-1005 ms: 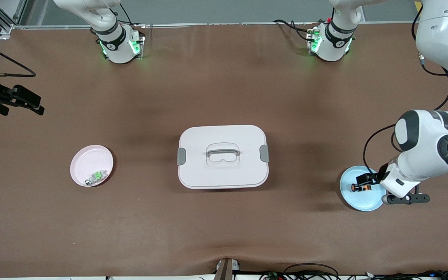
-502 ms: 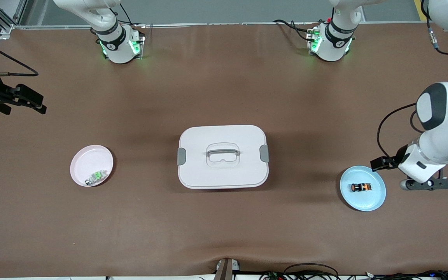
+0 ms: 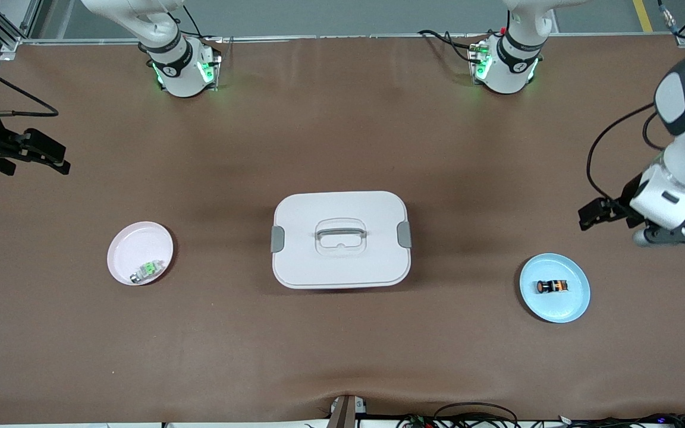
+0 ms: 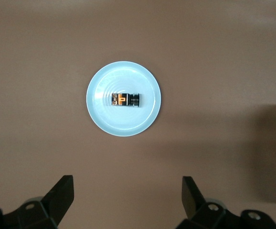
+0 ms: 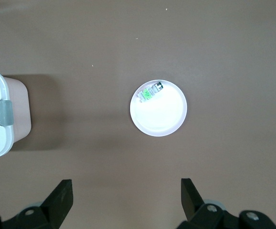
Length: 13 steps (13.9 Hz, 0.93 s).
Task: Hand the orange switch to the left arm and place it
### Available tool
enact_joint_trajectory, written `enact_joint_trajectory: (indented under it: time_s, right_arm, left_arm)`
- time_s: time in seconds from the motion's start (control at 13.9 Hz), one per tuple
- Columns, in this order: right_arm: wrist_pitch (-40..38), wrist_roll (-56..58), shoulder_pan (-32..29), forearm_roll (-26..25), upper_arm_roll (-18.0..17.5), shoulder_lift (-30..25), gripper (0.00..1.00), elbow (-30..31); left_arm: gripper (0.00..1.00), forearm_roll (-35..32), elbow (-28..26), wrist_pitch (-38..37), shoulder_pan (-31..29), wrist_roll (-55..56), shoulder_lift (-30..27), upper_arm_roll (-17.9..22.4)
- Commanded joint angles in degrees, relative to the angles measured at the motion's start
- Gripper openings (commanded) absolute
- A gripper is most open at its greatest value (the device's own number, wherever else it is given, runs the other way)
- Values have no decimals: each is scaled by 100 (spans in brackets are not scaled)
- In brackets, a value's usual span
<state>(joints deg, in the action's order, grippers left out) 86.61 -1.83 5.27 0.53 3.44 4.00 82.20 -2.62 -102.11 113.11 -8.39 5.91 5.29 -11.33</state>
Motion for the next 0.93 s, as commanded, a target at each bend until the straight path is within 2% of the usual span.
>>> enact_joint_trajectory:
  time_s: [0.0,0.36,0.57,0.86]
  right_arm:
    - [-21,-36,9,-79,8,-101,100,33]
    - [-65,-36,-17,-88,17,-119,100,42]
    - [13,-28,-17,-97,8,-110,100,25]
    - [40,-28,-26,-79,8,-110,100,42]
  left_arm:
    - [100,130,-511,9,4,-37,-625,-18]
    - [100,183,-547,-298,539,-20,-916,253]
    - [100,183,-294,-534,1058,-125,-943,903]
    - [100,191,164,-966,989,-152,-951,914]
